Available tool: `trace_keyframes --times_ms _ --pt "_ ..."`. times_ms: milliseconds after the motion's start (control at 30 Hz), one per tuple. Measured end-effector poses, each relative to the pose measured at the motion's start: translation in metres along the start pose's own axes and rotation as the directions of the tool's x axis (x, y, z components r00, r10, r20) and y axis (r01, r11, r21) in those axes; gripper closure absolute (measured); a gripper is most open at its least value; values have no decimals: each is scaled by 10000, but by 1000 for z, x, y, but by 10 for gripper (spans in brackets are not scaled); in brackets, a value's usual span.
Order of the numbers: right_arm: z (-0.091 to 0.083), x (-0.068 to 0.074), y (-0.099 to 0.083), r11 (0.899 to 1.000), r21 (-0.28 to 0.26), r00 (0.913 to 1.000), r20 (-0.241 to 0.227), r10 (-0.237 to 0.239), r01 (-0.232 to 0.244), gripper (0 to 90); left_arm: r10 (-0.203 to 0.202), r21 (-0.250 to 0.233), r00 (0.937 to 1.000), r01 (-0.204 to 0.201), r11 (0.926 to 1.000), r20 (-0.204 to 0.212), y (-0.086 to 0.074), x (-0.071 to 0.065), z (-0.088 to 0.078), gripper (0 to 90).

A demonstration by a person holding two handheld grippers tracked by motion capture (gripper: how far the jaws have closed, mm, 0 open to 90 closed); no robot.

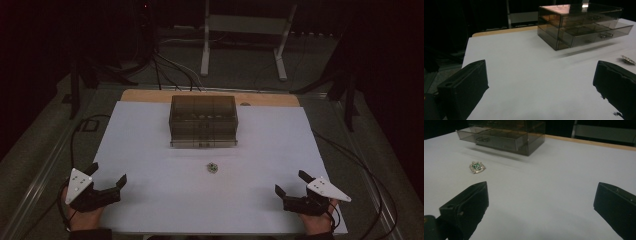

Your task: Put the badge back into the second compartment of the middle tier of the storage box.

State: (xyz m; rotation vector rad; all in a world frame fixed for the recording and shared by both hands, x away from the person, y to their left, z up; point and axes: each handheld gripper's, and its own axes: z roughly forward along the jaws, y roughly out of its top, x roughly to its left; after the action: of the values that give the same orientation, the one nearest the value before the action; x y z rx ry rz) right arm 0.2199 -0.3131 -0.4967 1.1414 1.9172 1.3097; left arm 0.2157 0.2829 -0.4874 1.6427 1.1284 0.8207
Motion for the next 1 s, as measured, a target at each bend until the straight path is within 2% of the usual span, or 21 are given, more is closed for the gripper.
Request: trace_keyframes --times_ms 233,567,667,733,800,1000 --pt "3 1 0 10000 54 10000 -42 32 -32 2 -75 68 10000 75 9999 -10 -1 -1 3 5" --pt "6 0 1 9995 151 9995 151 291 -294 2 -50 132 10000 50 9999 -13 -2 -2 5 5" --pt "7 -2 2 9965 327 9970 -1 773 -772 1 -71 93 10000 71 9999 46 -2 -4 6 5" --pt "7 -2 3 9955 374 9962 20 868 -868 1 5 138 9999 -6 9999 118 -2 -6 8 5" --pt "6 2 8 9964 478 9975 133 690 -696 0 26 198 9999 -30 9998 155 -3 -7 8 5" --pt "5 7 19 9973 438 9981 190 590 -598 0 -32 205 9999 29 9998 138 -3 -6 8 5"
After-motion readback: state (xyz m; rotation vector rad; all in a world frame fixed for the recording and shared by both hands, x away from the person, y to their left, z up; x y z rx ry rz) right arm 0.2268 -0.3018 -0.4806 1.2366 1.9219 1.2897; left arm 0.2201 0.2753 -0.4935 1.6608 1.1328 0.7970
